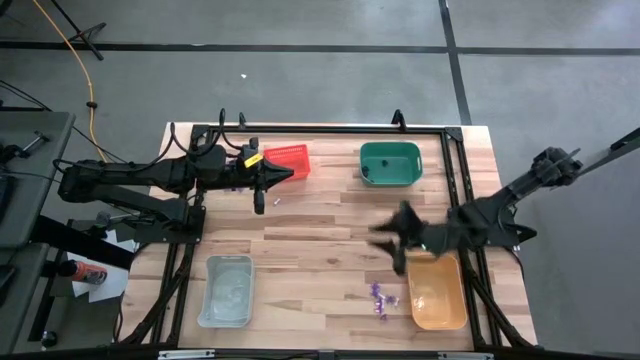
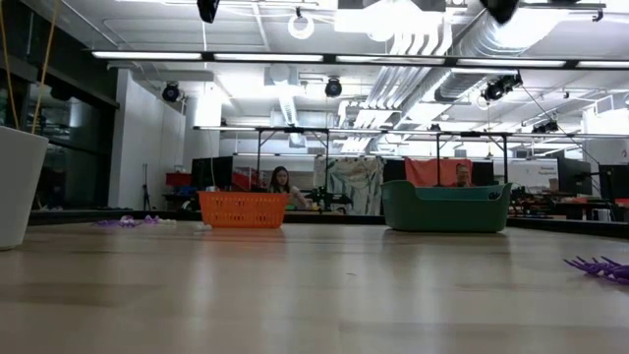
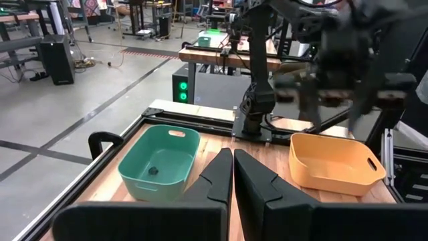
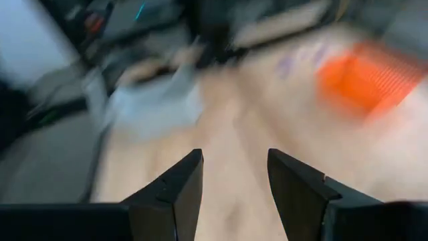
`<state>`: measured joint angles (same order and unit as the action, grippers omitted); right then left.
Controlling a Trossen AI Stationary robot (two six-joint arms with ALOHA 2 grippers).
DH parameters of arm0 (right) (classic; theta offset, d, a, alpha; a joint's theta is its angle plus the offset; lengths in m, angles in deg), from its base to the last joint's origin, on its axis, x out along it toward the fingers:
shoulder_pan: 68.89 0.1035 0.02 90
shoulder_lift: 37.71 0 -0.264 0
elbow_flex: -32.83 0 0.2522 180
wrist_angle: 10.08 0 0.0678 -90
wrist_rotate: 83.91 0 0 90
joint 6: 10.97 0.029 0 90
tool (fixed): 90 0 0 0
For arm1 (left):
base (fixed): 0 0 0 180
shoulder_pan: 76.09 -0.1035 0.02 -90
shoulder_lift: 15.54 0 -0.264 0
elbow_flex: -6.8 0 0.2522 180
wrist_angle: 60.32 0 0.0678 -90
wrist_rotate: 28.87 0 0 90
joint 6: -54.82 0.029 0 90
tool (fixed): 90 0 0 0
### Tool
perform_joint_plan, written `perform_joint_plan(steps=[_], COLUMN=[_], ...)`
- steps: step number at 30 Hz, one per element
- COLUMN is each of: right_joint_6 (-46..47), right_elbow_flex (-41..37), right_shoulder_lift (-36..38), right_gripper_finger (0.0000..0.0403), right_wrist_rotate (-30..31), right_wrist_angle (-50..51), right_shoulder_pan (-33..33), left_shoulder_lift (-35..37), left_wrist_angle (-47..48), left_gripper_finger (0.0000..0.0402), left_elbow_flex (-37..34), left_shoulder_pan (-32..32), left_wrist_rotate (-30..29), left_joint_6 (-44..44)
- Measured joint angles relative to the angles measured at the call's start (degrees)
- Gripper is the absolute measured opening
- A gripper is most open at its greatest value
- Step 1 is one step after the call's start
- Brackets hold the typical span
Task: Sort Halloween decoration
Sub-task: Put the white bone toy into the yellow bin
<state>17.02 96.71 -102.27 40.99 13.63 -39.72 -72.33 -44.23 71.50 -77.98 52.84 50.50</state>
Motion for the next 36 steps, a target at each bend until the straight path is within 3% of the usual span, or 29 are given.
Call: perform_joint_plan(steps=[4,11,18,26,30,36], right_joint_6=[-9.73,-13.82,-14.03,-16.38,-17.28,-17.22], right_elbow_flex=[0.02,0.02,0.02,0.02,0.02,0.02], right_shoulder_lift=[0.0,0.0,0.0,0.0,0.0,0.0], right_gripper_finger=[0.016,0.0146,0.0014,0.0005,0.0009,0.0003], right_wrist_rotate=[0.56,-15.46,-27.29,-28.37,-28.41,-28.31], right_wrist_angle=[-10.67,-18.39,-18.45,-19.68,-19.44,-19.24], right_shoulder_pan=[-7.99,-20.44,-27.82,-28.64,-28.66,-29.48], left_shoulder_lift=[0.0,0.0,0.0,0.0,-1.6,-8.98], left_wrist_angle=[0.0,-0.02,-0.04,-0.34,-3.9,16.71], left_gripper_finger=[0.0005,0.0005,0.0005,0.0005,0.0008,0.0052], left_elbow_flex=[0.0,0.0,0.0,0.0,0.42,8.24], left_shoulder_pan=[0.0,0.0,0.0,-0.01,-0.86,-8.72], left_wrist_rotate=[0.0,0.01,0.02,-0.02,-3.92,-5.79], left_joint_6=[-0.09,-1.15,-1.49,-0.98,-2.37,-8.06])
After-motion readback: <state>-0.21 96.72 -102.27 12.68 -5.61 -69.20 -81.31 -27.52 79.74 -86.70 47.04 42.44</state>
